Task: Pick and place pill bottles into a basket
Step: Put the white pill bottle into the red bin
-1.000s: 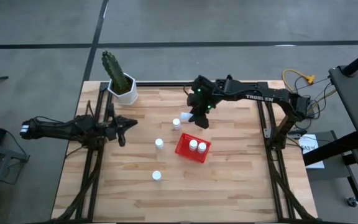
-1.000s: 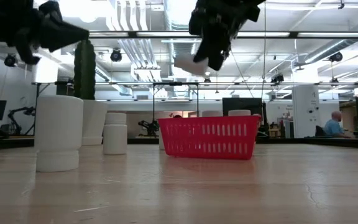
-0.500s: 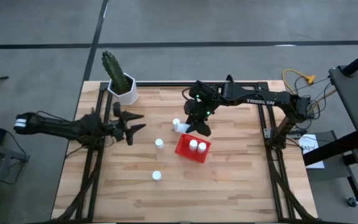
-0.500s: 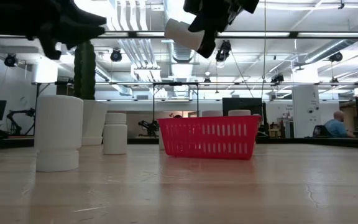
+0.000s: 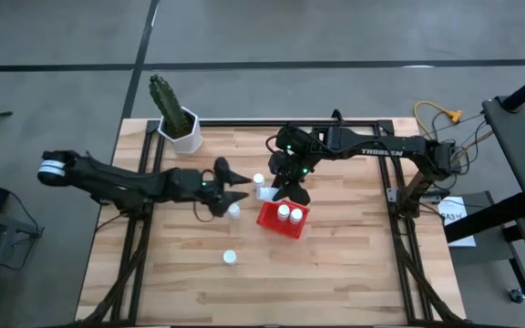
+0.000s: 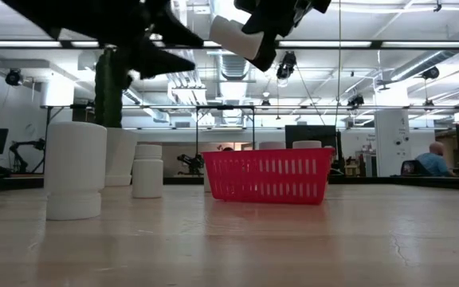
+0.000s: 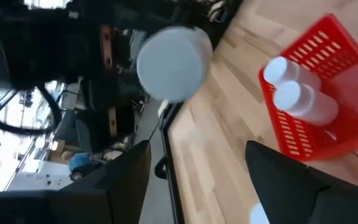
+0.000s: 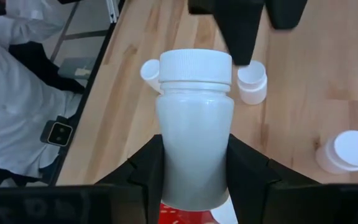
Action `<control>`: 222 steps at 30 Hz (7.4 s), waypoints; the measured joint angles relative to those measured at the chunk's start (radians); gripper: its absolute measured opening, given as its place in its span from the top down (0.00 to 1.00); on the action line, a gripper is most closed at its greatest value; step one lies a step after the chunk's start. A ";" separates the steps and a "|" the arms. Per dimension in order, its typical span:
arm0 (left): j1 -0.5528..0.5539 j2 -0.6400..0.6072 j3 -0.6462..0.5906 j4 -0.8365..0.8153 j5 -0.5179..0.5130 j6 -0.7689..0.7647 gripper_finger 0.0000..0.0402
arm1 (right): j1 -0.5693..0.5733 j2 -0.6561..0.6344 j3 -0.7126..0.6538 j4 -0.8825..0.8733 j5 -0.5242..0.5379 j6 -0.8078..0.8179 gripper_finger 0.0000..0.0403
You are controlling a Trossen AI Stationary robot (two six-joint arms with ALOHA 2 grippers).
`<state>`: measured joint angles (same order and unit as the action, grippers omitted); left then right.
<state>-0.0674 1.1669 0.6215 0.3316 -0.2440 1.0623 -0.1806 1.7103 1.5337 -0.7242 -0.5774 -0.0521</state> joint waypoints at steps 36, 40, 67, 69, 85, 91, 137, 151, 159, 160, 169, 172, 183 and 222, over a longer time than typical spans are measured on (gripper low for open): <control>-0.051 0.002 0.081 0.027 0.136 0.148 0.39 | 0.000 0.000 0.000 -0.003 -0.045 -0.037 0.68; -0.051 0.007 0.098 0.026 0.142 0.148 0.39 | 0.000 0.000 0.000 -0.002 -0.045 -0.036 0.68; -0.044 0.104 0.157 0.019 0.157 0.147 0.39 | 0.000 0.001 0.000 -0.003 -0.048 -0.038 0.68; -0.038 0.106 0.158 0.019 0.157 0.147 0.39 | 0.000 0.001 0.000 -0.003 -0.049 -0.038 0.68; -0.026 0.187 0.203 0.020 0.116 0.146 0.39 | 0.000 0.001 0.000 -0.004 -0.050 -0.039 0.68; -0.026 0.186 0.203 0.018 0.107 0.146 0.40 | 0.000 0.001 0.000 -0.006 -0.050 -0.054 0.68; -0.026 0.173 0.196 -0.030 0.060 0.068 0.61 | -0.001 -0.009 0.000 0.024 -0.048 0.008 0.28; -0.025 0.130 0.190 -0.100 0.043 -0.040 0.61 | -0.032 -0.128 0.160 -0.271 0.049 -0.147 0.34; -0.023 0.125 0.193 -0.150 0.044 -0.117 0.61 | -0.034 -0.170 0.079 -0.291 0.133 -0.290 0.60; -0.023 0.125 0.193 -0.156 0.044 -0.125 0.61 | -0.034 -0.171 0.062 -0.291 0.133 -0.297 0.65; -0.019 0.125 0.193 -0.163 0.045 -0.168 0.61 | -0.034 -0.170 -0.136 -0.041 0.133 -0.341 0.97; -0.019 0.124 0.193 -0.163 0.045 -0.184 0.61 | -0.036 -0.170 -0.187 0.075 0.135 -0.325 0.98; -0.012 0.121 0.196 -0.165 0.046 -0.221 0.61 | -0.087 -0.272 -0.315 0.348 0.135 -0.282 0.98; 0.088 0.128 0.317 -0.414 0.096 -0.447 0.58 | -0.090 -0.653 -1.071 1.220 0.125 -0.082 0.98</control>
<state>0.0204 1.2953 0.9389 -0.0819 -0.1482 0.6151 -0.2710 1.0576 0.4629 0.4960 -0.4522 -0.1339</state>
